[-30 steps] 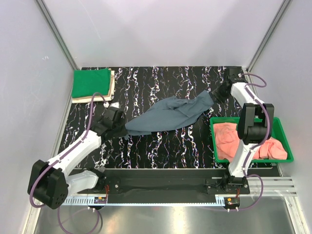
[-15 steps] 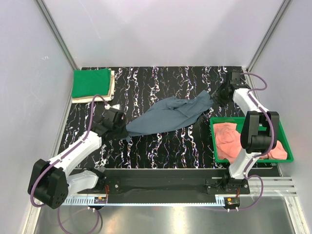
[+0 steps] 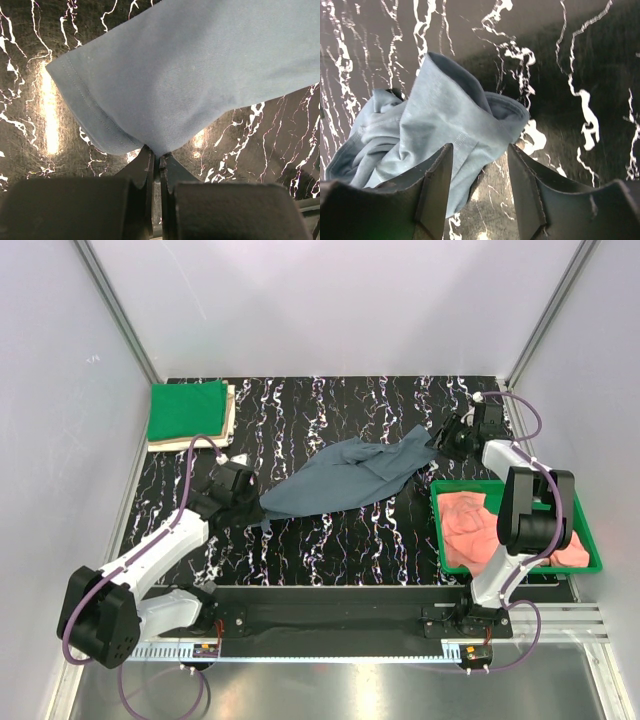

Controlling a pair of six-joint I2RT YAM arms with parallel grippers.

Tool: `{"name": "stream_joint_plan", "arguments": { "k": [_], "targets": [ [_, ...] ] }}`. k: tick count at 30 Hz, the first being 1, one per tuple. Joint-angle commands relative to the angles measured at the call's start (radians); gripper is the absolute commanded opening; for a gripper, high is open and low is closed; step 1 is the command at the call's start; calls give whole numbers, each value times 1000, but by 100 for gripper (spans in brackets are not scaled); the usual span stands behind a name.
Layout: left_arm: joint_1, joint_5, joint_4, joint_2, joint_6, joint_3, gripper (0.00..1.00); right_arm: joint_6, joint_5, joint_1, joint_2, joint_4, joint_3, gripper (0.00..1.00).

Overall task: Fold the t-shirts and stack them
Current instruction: Flatten the tshirt out

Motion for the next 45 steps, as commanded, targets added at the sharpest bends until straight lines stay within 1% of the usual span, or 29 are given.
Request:
{"name": "stream_joint_plan", "arguments": {
  "k": [1,6,10,14,19,22,28,33,39,40,45],
  "targets": [
    [4,27,45,3,14,15,0,-52,-52,-17,11,76,26,54],
    [4,22,46,9,8,14,0,-71,-77,-21,37,79,41,52],
    [4,30,46,17,8,18,0,-86,-65,-29,40,79,34,51],
    [4,28,46,13,13,18,0,-82,-61,-58,40,79,29,54],
    [5,25,45,18,14,23,0,-78,-138,-72,69,79,54,56],
    [4,27,45,17,17,25,0,-82,-183,-74,85,80,63,55],
    [4,24,45,17,19,22,0,-77,-213,-74,111,82,77,48],
    [4,24,45,18,17,23,0,-81,-210,-74,106,91,69,38],
    [4,27,48,24,16,28,0,-75,-192,-74,97,91,69,34],
    [4,27,48,24,16,28,0,-74,-190,-74,92,91,69,31],
    [4,27,46,30,14,29,0,-71,-195,-74,85,90,66,23]
  ]
}}
